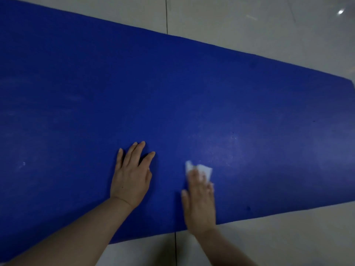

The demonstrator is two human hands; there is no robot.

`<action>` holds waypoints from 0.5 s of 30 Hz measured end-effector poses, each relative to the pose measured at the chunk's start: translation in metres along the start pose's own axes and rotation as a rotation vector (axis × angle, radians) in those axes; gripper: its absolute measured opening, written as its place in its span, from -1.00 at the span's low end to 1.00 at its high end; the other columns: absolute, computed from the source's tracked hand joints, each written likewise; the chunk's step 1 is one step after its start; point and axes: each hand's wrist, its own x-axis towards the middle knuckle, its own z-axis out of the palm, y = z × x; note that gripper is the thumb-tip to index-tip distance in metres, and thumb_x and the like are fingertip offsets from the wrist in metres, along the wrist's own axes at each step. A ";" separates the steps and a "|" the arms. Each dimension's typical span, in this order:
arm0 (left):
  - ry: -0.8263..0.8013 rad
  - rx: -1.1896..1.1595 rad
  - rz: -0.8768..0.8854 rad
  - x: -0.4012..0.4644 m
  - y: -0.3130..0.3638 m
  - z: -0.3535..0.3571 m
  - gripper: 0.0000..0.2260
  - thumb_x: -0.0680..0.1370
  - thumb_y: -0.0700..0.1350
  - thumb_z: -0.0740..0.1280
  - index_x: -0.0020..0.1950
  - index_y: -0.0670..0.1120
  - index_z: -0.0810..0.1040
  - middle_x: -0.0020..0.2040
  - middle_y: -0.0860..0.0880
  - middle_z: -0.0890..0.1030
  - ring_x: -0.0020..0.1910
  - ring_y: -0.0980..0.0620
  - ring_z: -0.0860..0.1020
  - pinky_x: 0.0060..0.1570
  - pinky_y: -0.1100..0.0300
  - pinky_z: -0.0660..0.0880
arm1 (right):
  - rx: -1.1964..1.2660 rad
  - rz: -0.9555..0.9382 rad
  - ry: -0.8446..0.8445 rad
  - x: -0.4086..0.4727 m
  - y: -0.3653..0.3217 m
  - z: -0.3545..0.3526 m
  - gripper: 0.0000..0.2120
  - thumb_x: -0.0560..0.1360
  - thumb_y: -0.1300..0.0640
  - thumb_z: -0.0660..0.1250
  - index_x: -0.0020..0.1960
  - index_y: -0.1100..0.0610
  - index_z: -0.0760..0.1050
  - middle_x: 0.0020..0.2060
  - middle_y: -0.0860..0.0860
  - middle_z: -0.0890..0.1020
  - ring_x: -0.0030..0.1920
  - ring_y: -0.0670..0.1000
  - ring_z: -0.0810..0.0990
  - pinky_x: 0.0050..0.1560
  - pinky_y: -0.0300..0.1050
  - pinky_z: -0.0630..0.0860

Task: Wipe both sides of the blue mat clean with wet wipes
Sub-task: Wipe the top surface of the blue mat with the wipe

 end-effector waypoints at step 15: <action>-0.008 0.000 -0.001 0.000 -0.002 0.002 -0.53 0.40 -0.28 0.45 0.30 -0.12 0.54 0.41 -0.20 0.40 0.43 -0.15 0.30 0.41 -0.22 0.17 | -0.154 -0.190 -0.084 -0.033 -0.039 0.019 -0.32 0.51 -0.12 0.08 0.56 0.03 0.01 0.54 -0.01 0.12 0.50 0.00 0.11 0.41 0.01 0.03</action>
